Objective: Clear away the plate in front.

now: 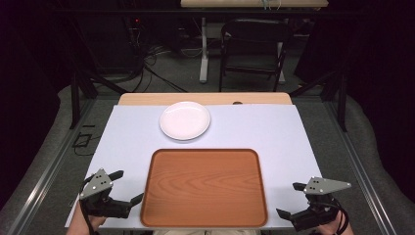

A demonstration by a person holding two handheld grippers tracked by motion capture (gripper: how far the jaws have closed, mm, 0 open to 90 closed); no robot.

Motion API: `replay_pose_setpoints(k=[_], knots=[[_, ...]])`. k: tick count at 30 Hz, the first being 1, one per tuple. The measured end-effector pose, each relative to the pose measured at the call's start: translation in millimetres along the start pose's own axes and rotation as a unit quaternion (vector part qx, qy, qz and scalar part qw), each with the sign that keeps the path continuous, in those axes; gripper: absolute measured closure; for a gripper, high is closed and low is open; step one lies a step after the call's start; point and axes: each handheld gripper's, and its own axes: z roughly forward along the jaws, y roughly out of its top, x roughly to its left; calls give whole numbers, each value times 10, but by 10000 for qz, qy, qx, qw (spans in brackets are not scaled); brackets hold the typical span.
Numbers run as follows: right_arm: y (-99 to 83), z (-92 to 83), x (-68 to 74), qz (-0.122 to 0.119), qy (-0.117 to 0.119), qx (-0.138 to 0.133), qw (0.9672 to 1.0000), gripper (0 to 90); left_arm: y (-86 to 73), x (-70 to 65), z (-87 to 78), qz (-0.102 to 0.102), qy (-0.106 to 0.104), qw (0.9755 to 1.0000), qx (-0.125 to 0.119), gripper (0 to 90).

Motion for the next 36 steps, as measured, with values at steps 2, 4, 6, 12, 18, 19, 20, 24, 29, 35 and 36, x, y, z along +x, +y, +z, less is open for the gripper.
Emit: replay_pose_setpoints(k=[2, 4, 6, 12, 18, 19, 20, 24, 29, 35, 36], knots=[[3, 6, 1, -23, 23, 16, 10000, 0, 31, 3, 28, -32, 5, 10000, -23, 3], [0, -1, 3, -35, 11, -12, 10000, 0, 78, -10, 73, 22, 80, 10000, -54, 2], [-1, -3, 3, -34, 11, -12, 10000, 0, 100, -13, 98, 13, 66, 10000, -65, 2], [7, 14, -1, -39, 45, 37, 10000, 0, 198, -36, 239, -48, -6, 9999, -141, 0], [5, 10, 9, -81, 53, 43, 9999, 0, 279, -82, 349, -5, -83, 9997, -244, 0], [5, 10, 9, -81, 53, 43, 9999, 0, 286, -82, 361, -1, -85, 9996, -253, 0], [5, 11, 10, -82, 44, 23, 10000, 0, 298, -81, 385, -19, -114, 9996, -263, 0], [5, 13, 11, -79, 53, 50, 9999, 0, 338, -67, 454, -88, -155, 9994, -304, 0], [9, 16, 14, -103, 80, 65, 9999, 0, 389, -44, 553, -226, -232, 9988, -366, 1], [11, 20, 13, -102, 82, 73, 9999, 0, 449, -3, 646, -463, -348, 9968, -552, 1], [11, 20, 12, -104, 86, 78, 9999, 0, 459, 4, 664, -504, -362, 9966, -550, 1]])
